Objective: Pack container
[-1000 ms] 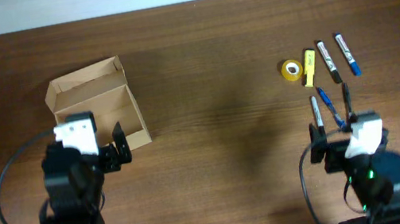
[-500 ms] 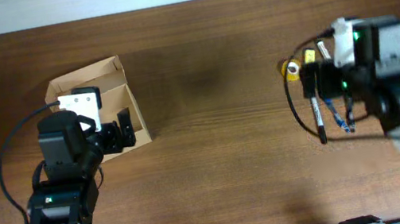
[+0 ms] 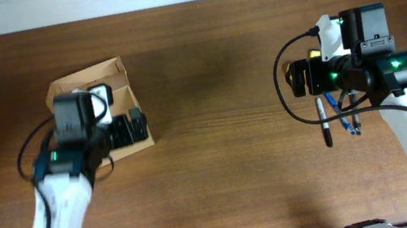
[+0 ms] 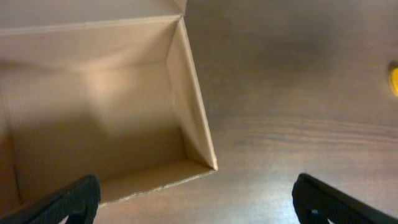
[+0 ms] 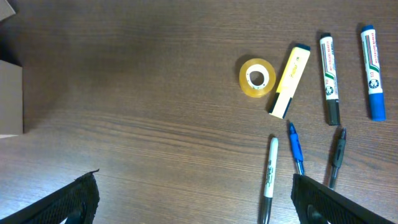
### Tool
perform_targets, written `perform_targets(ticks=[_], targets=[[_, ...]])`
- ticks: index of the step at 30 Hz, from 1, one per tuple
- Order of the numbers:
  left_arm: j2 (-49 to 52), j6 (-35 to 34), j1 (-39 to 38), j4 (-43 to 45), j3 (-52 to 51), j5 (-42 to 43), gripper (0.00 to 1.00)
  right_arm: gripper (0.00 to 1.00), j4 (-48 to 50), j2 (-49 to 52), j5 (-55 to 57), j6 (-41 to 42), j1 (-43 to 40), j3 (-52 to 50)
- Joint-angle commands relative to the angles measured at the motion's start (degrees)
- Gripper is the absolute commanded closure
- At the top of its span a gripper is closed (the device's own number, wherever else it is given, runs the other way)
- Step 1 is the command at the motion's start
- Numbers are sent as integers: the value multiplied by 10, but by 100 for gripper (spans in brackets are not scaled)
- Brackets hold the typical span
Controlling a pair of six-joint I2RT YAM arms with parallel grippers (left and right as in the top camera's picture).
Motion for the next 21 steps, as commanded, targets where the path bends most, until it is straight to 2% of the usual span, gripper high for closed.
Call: perform_targets(ticks=[1,4,10,13,16,21], targets=[[101,-24,-5,-52,123,-15,0,1,-2,0,21,28,-4,13],[161,-24,-11,-71,202,-7,0,1,-2,0,22,28,-4,13],[193,-24,-10,-1,236,37,0,1,-14,0,22,29,-4,13],[193,-47,-11,-3,236,5,0,1,-19,0,22,29,-4,13],[194,-79,-12,-36,236,-52,0,1,-22,0,22,29,-4,13],[208,-109,-29,-74,236,-100,0,1,-25,0,22,29,-4,13]])
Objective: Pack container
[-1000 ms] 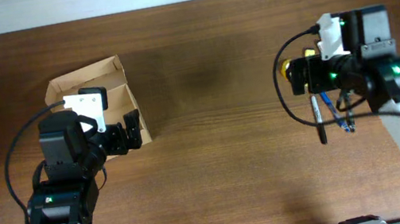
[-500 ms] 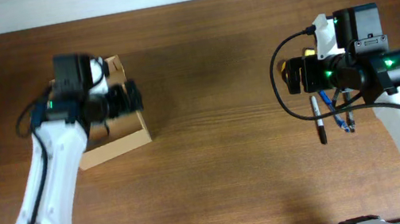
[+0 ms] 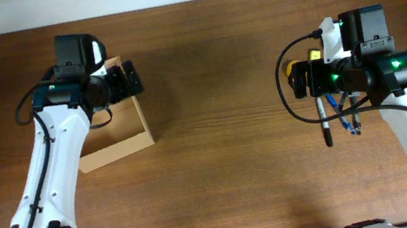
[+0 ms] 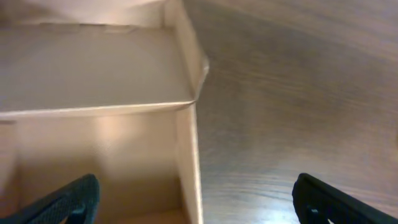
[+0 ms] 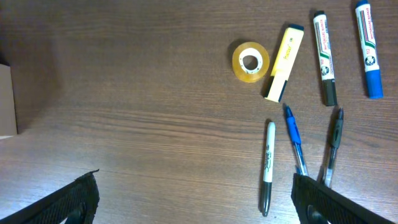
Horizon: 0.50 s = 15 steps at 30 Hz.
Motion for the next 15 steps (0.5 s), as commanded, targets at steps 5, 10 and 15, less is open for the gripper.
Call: perform_targets(ticks=[5,10,15], targets=[[46,-70,-40,-17,10,-54,0,1,-1,0,6,21,-4,13],[87,-121,-65,-19,10,-92,0,1,-2,0,5,27,-4,13],[127,-140,-68,-20,10,-92,30,1,-8,0,5,29,-4,13]])
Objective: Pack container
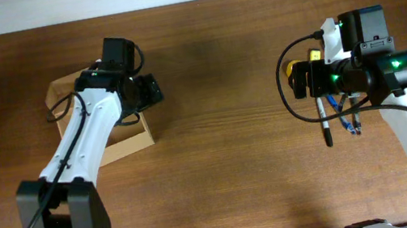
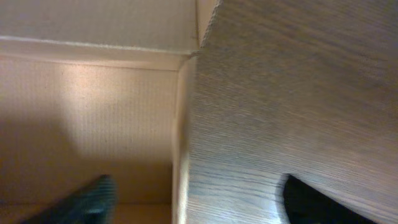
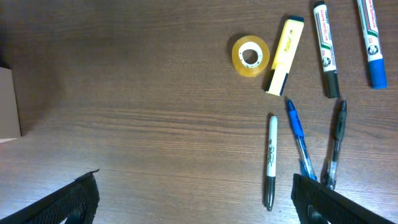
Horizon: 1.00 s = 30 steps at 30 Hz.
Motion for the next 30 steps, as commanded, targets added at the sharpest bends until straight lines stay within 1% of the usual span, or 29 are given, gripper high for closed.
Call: perform_targets(ticks=[1,3,5,7,9,10,11,13,16,18,20,22,24,26,27,30], targets=[[31,-38,1,-1,10,-17,37,1,0,0,5,7,-4,13],[45,-43,1,0,10,-17,43,1,-4,0,5,7,-4,13],[55,-45,1,1,10,-17,60,1,-7,0,6,7,-4,13],[70,-45,1,4,10,-17,87,1,-9,0,7,7,-4,13],[78,-45,1,4,10,-15,95,1,-9,0,7,7,-4,13],[80,-45,1,5,10,-10,95,1,-10,0,7,7,-4,13],[80,-45,1,8,10,-4,98,1,-10,0,7,7,-4,13],[80,-45,1,19,11,30,98,1,-11,0,9,7,-4,13],[80,-38,0,16,21,52,98,1,-12,-1,45,14,-4,15],[80,-36,-5,-19,50,55,98,1,-24,-1,81,17,-7,31],[80,-36,-12,-49,80,54,98,1,-39,-1,101,39,-19,53],[80,-36,-34,-89,133,45,98,1,-61,-1,100,44,-60,92],[80,-36,-56,-111,169,40,98,1,-78,-1,100,43,-100,118],[80,-36,-80,-125,198,32,99,1,-90,-1,97,44,-131,131],[80,-36,-110,-132,222,19,98,1,-96,-1,95,49,-162,136],[80,-36,-153,-133,240,9,98,1,-100,1,95,50,-195,136]])
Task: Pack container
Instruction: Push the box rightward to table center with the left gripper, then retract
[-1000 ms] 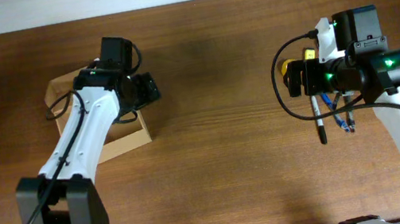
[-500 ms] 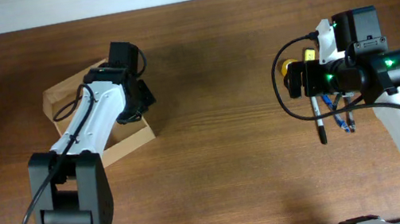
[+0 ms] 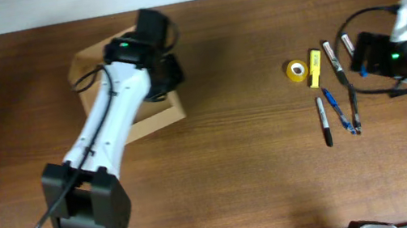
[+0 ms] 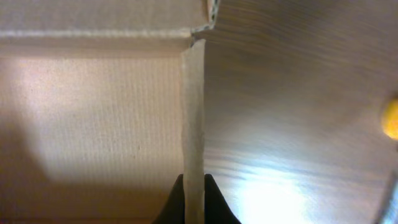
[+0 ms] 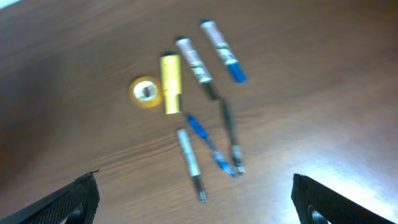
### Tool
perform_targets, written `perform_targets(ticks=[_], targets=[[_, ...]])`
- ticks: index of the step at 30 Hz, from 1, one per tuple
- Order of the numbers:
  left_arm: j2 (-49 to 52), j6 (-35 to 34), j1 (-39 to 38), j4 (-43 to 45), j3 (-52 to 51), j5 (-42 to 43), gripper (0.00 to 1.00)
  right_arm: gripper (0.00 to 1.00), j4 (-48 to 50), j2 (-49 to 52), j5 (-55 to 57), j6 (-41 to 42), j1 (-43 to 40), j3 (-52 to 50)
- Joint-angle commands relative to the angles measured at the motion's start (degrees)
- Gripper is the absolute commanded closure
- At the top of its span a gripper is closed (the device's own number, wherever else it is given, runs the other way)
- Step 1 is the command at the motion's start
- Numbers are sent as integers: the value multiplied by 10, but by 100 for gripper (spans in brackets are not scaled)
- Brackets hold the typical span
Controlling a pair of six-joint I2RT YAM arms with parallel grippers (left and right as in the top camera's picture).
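Observation:
An open, empty cardboard box (image 3: 132, 119) sits on the table's left half. My left gripper (image 3: 168, 81) is shut on the box's right wall (image 4: 193, 118), its dark fingertips (image 4: 210, 198) pinching the cardboard edge on both sides. To the right lie a yellow tape roll (image 3: 296, 70), a yellow highlighter (image 3: 314, 68), two markers (image 5: 196, 65) and three pens (image 3: 334, 110). My right gripper (image 5: 196, 205) hangs open, right of the stationery, holding nothing.
The brown wooden table (image 3: 254, 171) ends at a pale strip along the far side. My left arm (image 3: 102, 146) stretches diagonally across the table's left half. Cables trail from my right wrist (image 3: 402, 50) near the markers.
My left gripper, open astride the box's right wall before, is now shut on it, and the box sits farther right. My right arm has moved right, uncovering the stationery in the overhead view.
My left gripper was open over the box's near right corner, then near its far corner, then astride the right wall. Now it pinches that wall and the box has shifted rightward. My right gripper stayed open above the stationery, then moved to its right.

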Motion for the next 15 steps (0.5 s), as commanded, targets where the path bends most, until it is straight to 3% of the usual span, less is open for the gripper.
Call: perform_targets(ticks=[1,6,15], targets=[[4,0,-63,-4,29,-24,98,1,-6,1,9,10,-40,10],[13,-3,-121,8,29,-72,98,1,-5,1,8,18,-55,10],[110,-13,-163,31,63,-71,98,1,-18,1,7,18,-55,10]])
